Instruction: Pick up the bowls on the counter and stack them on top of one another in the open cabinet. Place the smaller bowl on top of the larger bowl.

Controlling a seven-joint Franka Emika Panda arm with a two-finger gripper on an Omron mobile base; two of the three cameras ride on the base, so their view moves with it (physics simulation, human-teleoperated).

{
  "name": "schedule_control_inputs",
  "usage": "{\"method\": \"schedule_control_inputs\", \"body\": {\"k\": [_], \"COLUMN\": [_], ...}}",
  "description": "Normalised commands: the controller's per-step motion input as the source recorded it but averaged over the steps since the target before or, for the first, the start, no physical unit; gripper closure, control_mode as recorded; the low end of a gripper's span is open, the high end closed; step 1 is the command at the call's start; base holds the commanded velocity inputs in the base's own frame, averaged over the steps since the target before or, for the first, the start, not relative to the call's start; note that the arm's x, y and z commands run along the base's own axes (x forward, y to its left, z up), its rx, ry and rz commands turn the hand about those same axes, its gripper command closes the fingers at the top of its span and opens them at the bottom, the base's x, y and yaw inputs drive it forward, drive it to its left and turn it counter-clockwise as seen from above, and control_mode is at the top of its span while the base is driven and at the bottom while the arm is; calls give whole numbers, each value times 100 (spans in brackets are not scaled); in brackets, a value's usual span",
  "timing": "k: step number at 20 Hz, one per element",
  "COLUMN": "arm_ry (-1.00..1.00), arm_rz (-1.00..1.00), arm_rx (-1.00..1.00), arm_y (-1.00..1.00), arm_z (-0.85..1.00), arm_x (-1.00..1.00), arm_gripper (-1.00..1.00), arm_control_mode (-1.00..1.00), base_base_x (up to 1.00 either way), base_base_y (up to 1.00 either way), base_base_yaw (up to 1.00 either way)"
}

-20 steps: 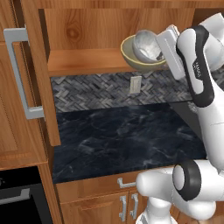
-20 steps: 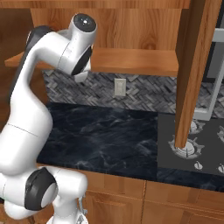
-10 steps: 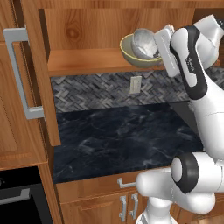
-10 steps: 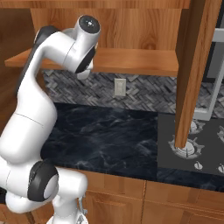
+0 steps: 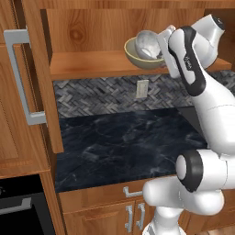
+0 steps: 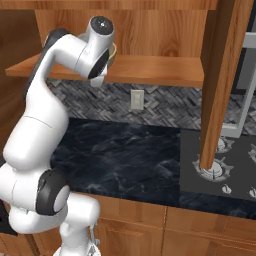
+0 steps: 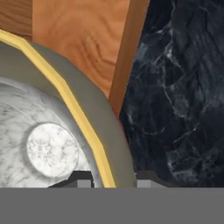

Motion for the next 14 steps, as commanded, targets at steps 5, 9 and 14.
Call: {"method": "schedule_control_inputs", "body": {"k": [5, 9, 14], "arm_ry": [3, 2, 1], "arm_rz": [-5, -4, -4], "arm_rx": [0, 1, 2], "arm_y": [0, 0, 0], "arm_z": [0, 0, 0], "arm_x": [36, 35, 38], "arm_gripper": [100, 100, 100], "arm_control_mode": [-100, -100, -100], "base_base_x": [0, 0, 0], "base_base_y": [0, 0, 0], "base_base_yaw": [0, 0, 0]}}
